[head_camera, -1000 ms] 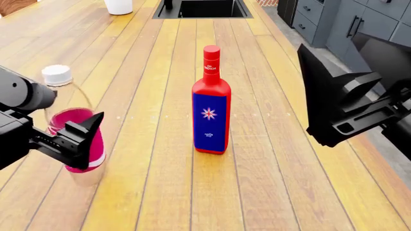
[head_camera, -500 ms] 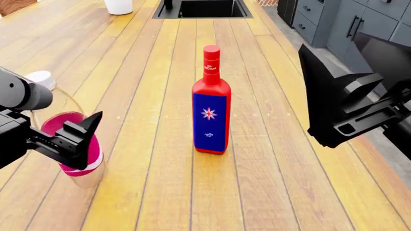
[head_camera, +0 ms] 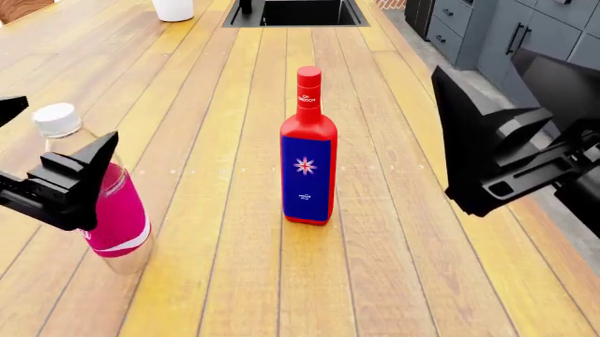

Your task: Move the drinks to the dining counter.

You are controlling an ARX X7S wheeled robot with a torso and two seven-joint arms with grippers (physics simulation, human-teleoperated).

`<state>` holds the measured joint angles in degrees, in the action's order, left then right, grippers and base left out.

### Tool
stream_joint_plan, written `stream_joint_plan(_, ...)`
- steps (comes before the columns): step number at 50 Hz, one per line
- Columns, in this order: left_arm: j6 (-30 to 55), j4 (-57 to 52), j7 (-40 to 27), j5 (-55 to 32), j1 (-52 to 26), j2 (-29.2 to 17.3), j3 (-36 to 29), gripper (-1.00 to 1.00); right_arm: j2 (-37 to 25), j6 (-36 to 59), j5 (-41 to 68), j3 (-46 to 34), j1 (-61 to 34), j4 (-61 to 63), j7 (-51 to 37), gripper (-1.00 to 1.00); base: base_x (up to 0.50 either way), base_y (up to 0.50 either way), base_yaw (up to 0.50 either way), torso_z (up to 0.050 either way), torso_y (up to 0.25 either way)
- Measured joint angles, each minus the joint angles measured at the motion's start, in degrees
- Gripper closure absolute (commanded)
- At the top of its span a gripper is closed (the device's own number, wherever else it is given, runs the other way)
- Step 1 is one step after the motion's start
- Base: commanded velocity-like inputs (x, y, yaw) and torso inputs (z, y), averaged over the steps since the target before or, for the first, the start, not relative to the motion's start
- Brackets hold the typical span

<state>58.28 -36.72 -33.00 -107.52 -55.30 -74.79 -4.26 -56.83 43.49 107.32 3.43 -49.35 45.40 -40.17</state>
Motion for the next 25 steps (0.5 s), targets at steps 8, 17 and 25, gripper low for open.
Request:
stream_joint_plan(8,-0.9,-0.4,1.8,-2.3,8.5,1.1,13.7,-1.00,0.1,0.1,0.1,-0.5,-0.9,-0.3,-0.2,-1.00,0.00,0.00,0.00,0.000,0.000)
stream_joint_plan(17,-0.4,-0.6,1.3,-3.9,14.2,3.2,27.4,-1.00,0.0,-0.3,0.6,-0.9,-3.3,-0.8,-1.4,-1.00,0.00,0.00,0.00,0.000,0.000)
stream_joint_plan(25,-1.6,0.9,-1.6,-5.6,15.6,3.3,35.4,-1.00,-0.7,-1.0,1.0,-1.2,-6.9,-2.2,-4.0,-1.00,0.00,0.00,0.00,0.000,0.000)
